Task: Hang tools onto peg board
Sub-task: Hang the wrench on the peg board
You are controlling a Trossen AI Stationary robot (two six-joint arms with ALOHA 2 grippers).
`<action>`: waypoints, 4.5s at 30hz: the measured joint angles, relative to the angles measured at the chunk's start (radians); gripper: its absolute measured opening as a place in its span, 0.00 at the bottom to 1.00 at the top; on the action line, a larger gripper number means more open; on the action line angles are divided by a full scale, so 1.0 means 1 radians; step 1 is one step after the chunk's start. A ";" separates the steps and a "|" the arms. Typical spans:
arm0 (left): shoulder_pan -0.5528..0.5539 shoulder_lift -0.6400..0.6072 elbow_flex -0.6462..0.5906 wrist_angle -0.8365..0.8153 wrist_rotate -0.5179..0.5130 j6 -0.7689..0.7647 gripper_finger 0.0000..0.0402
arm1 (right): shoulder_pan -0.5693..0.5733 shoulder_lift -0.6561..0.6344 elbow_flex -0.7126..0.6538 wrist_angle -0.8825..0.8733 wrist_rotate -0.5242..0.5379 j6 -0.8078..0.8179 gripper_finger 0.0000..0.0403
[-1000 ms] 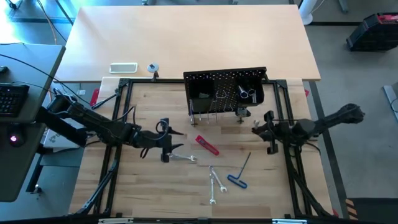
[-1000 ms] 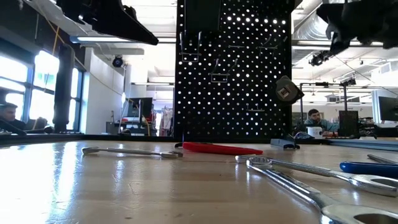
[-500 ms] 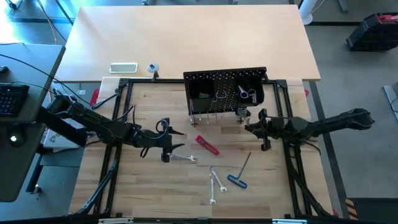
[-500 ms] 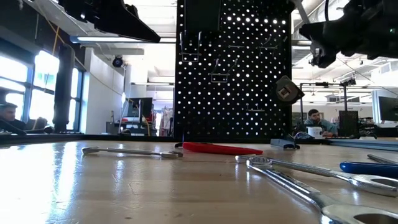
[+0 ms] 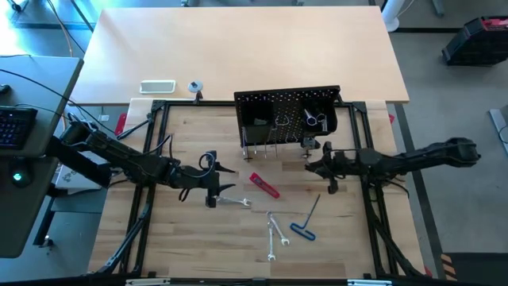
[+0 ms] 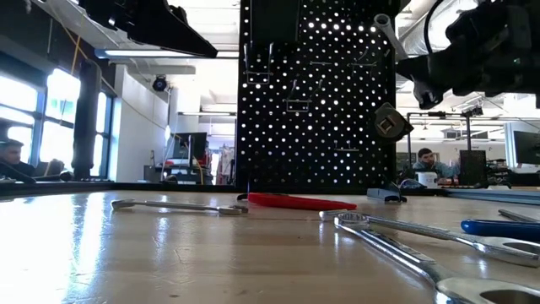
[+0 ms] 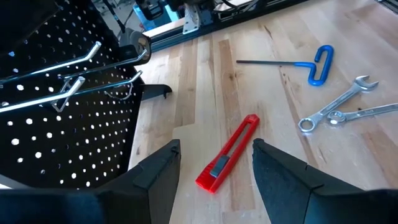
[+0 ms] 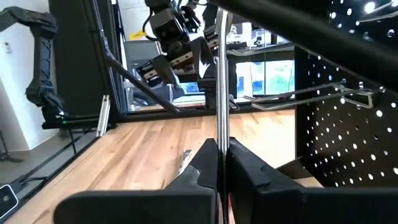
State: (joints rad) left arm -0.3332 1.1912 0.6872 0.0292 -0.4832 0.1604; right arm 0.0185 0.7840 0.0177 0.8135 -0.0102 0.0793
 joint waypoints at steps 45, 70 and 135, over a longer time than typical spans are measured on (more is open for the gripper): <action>-0.001 0.000 0.000 -0.011 0.029 -0.018 0.47 | -0.171 0.545 0.270 -0.038 -0.192 -0.008 0.01; -0.001 0.000 0.000 -0.055 0.050 -0.027 0.47 | -0.176 0.544 0.269 -0.077 -0.010 0.079 0.05; 0.121 0.391 -0.083 -0.066 0.430 -0.122 0.05 | 0.319 0.544 0.344 -0.005 0.226 0.132 0.31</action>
State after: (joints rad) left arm -0.2120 1.5823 0.6039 -0.0363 -0.0530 0.0380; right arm 0.3377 1.3285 0.3615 0.8088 0.2159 0.2109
